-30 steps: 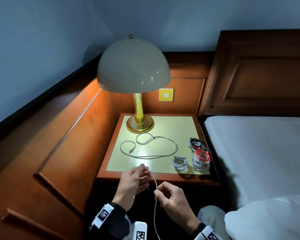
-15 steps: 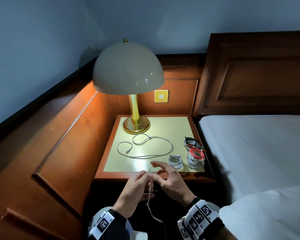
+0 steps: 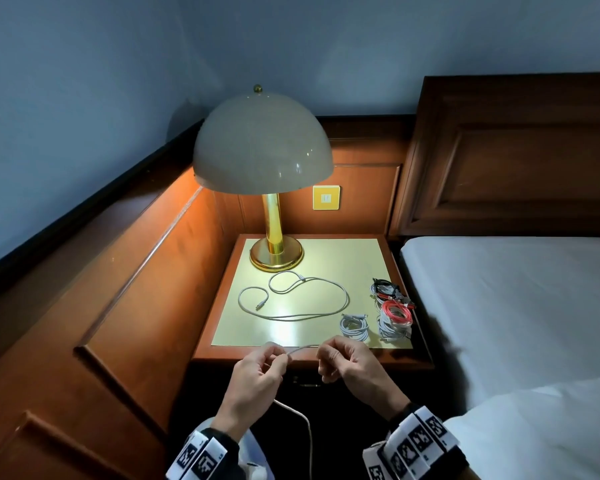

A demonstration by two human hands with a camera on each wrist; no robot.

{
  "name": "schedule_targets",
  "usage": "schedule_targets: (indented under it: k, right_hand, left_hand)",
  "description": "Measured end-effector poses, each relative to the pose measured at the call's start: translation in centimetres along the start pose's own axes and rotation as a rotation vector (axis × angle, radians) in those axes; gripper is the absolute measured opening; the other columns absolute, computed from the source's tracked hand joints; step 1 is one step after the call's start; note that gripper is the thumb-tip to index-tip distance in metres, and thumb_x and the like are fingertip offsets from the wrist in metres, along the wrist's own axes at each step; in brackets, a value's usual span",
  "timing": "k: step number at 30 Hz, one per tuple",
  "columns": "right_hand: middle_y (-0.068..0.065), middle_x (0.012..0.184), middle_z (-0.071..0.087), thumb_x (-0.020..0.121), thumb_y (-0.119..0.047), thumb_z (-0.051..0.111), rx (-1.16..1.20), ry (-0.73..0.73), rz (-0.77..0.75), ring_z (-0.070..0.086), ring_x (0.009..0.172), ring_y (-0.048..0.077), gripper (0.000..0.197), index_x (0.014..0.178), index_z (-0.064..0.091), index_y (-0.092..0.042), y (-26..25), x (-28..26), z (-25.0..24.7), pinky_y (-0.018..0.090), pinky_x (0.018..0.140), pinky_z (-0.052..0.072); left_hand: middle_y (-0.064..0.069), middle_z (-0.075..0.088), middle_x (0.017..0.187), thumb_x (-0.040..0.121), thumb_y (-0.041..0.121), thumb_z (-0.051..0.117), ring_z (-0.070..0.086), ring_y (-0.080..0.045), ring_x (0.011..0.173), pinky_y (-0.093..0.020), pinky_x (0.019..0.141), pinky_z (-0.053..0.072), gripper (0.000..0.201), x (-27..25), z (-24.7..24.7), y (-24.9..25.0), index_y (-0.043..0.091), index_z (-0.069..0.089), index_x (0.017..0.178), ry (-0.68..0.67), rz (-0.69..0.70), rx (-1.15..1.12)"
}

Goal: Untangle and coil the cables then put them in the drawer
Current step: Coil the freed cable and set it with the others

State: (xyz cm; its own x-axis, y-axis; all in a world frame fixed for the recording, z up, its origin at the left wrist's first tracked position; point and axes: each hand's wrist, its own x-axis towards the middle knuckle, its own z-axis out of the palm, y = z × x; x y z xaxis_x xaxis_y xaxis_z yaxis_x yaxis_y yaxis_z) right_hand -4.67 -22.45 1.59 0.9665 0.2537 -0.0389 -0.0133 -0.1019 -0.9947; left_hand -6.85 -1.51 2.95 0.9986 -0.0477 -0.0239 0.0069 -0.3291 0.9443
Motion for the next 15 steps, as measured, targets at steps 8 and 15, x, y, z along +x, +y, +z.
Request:
schedule_targets:
  k: [8,15]
  right_hand:
    - [0.011,0.082,0.063,0.101,-0.016,0.054,0.507,-0.338,0.123,0.057,0.071,0.018,0.018,0.105,0.063,-0.001,-2.6,-2.0,0.6,0.026,0.071,0.048]
    - [0.021,0.093,0.062,0.101,-0.009,0.056,0.799,-0.400,-0.009,0.059,0.078,0.027,0.017,0.105,0.058,0.008,-3.5,-2.1,1.7,0.034,0.076,0.049]
  left_hand:
    - [0.006,0.075,0.086,0.101,0.025,0.061,0.070,-0.009,0.085,-0.028,0.080,0.054,0.013,0.8,1.7,0.1,0.021,0.073,0.099,-0.021,0.169,-0.060]
    - [0.005,0.057,0.062,0.093,0.022,0.055,0.051,-0.007,0.058,-0.022,0.062,0.045,0.019,0.1,4.1,-1.2,0.021,0.072,0.088,-0.090,0.109,-0.164]
